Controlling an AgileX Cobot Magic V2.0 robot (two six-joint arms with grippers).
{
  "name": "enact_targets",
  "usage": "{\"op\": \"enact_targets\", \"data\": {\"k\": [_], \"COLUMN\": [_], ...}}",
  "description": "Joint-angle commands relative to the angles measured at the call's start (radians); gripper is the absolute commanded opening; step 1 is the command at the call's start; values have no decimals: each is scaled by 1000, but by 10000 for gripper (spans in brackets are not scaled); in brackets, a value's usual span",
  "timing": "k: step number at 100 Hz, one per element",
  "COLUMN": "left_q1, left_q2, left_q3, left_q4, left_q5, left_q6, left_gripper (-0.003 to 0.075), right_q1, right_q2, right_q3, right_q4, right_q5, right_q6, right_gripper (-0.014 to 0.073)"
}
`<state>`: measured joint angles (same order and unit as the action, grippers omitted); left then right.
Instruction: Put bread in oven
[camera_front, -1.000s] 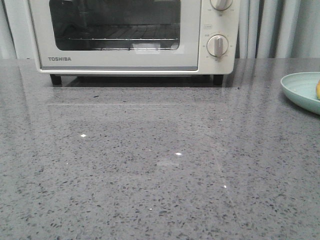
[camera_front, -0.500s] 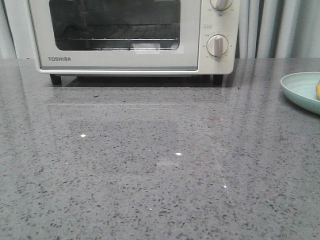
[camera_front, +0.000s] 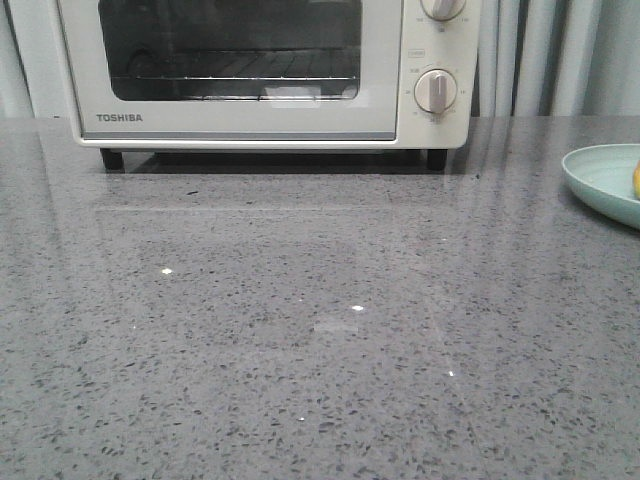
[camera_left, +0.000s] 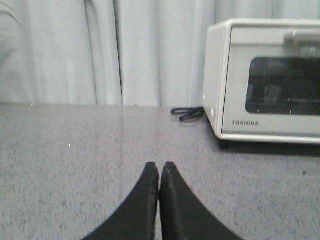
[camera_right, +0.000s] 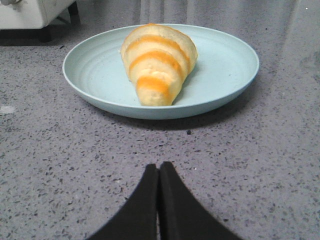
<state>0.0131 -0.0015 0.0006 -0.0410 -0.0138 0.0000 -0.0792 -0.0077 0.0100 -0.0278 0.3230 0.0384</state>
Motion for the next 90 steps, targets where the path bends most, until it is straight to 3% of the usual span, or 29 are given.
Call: {"op": "enact_targets", "data": {"k": [1,12,29,41,70,83,90], "left_q1": [-5,-5,-5,-5,-5,-5,-5], "left_q2": [-27,-27,-27,-27,-27,-27,-27], "left_q3": [22,22,22,20,6,-35,-64], "left_q4": [-11,-22,-29,-29,-49,-49,-49], "left_q5": [-110,-128,-174,-242,-396,-464,-462], "left_q6": [0,0,0,0,-182,-275,-277], "left_gripper": [-21,-21,-22,-22,-22,-22,-22], "right_q1": [-7,-7,-7,-7,-7,-7,-7], "right_q2": [-21,-21,-21,-21,-21,-21,-21], "right_q3": [26,26,26,26,25,13,-17], "right_q4": [-16,-5,15,15,15,15,13], "right_q5": [-110,-232,-578,-719,-778,-743,-659], "right_q6": [-7,-7,-7,-7,6,257,292], "right_gripper": [-67,-67,-67,-67,-67,-67,-67]}}
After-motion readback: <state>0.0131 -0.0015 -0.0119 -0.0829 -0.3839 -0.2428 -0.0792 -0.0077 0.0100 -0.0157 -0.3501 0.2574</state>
